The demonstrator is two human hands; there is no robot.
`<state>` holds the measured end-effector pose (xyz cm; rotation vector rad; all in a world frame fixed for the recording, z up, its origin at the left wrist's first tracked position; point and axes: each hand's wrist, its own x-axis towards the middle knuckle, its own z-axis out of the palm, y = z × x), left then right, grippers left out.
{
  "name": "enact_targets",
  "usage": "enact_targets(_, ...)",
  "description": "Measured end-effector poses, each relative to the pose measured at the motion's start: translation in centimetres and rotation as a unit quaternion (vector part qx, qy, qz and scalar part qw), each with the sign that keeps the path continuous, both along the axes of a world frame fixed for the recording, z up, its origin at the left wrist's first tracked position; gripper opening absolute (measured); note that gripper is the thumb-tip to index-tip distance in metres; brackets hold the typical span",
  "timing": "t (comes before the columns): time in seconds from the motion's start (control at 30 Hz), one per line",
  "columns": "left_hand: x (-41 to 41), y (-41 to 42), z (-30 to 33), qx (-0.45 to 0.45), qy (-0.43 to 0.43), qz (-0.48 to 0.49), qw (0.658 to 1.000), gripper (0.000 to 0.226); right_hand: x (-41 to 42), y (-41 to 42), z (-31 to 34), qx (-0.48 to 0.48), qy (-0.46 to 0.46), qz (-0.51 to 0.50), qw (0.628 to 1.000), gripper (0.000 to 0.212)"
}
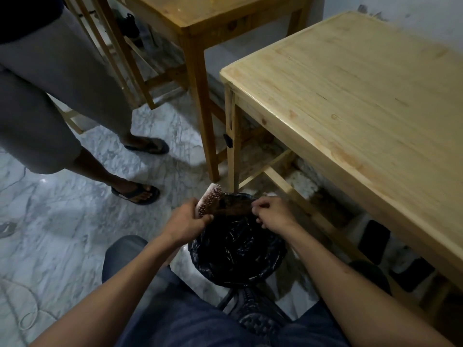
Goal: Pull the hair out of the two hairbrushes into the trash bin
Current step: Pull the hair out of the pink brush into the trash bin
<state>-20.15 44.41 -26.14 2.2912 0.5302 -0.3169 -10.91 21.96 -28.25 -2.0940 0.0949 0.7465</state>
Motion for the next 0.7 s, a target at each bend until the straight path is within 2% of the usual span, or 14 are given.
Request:
enact_targets(0.1,0.3,-0.8,0.7,-0.030,0.004,-0.020,0.999,0.032,-0.3,0.7,1.2,0.050,0.025,0.030,0.998,0.058)
enact_targets(0.2,0.4,-1.3,1.4,-0.052,0.014,-0.060,0.997,0.041,-0.5,1.4,1.9,0.117,0.043,0.061,0.990,0.066)
enact_targets(0.27,0.2,-1.3,1.7,-0.047,0.010,-0.086,0.995,0.037,-0.5,1.7,2.0,0.134,0.062,0.094,0.985,0.058)
enact_targets(0.33,0.1,-0.9,1.9,-0.068,-0.001,-0.086,0.994,0.023,-0.6,2.0,2.0,0.125,0.060,0.120,0.983,0.034)
enact_targets(0.4,-0.2,-0.3,2.0,-0.102,-0.007,-0.067,0.993,0.012,-0.8,2.1,2.0,0.095,0.018,0.109,0.989,0.014)
enact_targets(0.53,-0.6,1.1,1.3,-0.051,-0.013,-0.022,0.998,0.013,0.0,1.2,1.0,0.051,-0.018,0.020,0.998,0.010)
enact_targets(0.7,-0.8,1.5,1.0,-0.040,-0.013,0.038,0.998,0.009,0.6,-0.2,-0.7,-0.010,-0.032,-0.026,0.999,0.006)
